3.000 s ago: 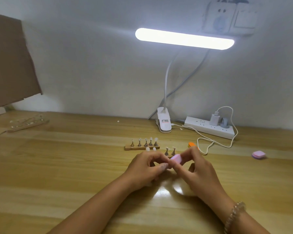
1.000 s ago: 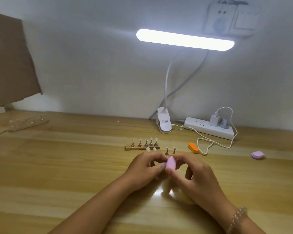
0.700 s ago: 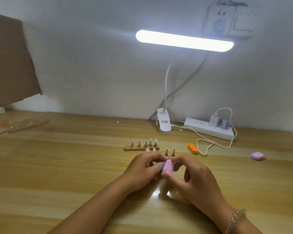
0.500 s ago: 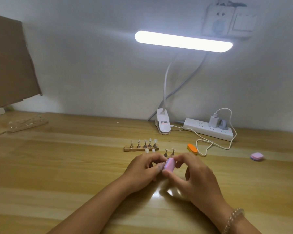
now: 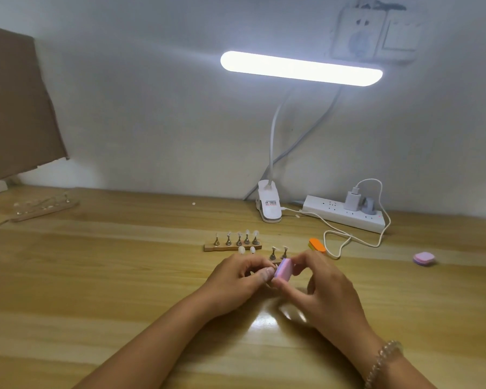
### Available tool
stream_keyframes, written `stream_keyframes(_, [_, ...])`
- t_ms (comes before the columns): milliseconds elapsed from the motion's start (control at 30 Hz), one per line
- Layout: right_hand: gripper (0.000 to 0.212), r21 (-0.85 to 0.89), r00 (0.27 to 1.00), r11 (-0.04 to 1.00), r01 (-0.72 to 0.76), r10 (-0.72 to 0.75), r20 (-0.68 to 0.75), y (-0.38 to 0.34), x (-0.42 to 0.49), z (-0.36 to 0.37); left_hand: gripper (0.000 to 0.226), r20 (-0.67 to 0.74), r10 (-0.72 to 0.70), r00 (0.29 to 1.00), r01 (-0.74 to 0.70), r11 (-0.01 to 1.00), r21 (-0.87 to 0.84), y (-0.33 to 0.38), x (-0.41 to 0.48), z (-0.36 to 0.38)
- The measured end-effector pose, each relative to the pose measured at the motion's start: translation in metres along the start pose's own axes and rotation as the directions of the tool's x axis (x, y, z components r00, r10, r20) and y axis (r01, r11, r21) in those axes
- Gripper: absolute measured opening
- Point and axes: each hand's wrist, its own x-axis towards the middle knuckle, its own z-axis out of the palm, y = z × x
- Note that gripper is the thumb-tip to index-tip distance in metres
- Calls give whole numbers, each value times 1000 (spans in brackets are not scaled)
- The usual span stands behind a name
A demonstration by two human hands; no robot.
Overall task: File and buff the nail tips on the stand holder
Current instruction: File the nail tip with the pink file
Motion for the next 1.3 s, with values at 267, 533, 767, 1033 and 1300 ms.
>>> stream_keyframes(267, [40, -23, 999, 999, 40, -39, 15, -3, -1, 0, 20, 9, -16, 1000, 15, 999, 49, -1, 0, 0])
stream_keyframes(533, [35, -46, 999, 998, 38, -37, 22, -4, -2, -1, 20, 4, -32, 999, 31, 998, 51, -5, 1, 0])
stream_keyframes(767, [38, -41, 1000, 999, 0, 0, -7, -2, 1, 0, 19, 10, -46, 999, 45, 999, 23, -3, 1, 1])
stream_keyframes(1033, [38, -30, 999, 999, 32, -32, 3, -1, -1, 2, 21, 11, -49, 999, 49, 999, 17, -1, 0, 1])
stream_keyframes(1300, [40, 13, 997, 997, 71, -71, 42, -6, -2, -1, 19, 11, -73, 997, 74, 997, -6, 0, -1, 1])
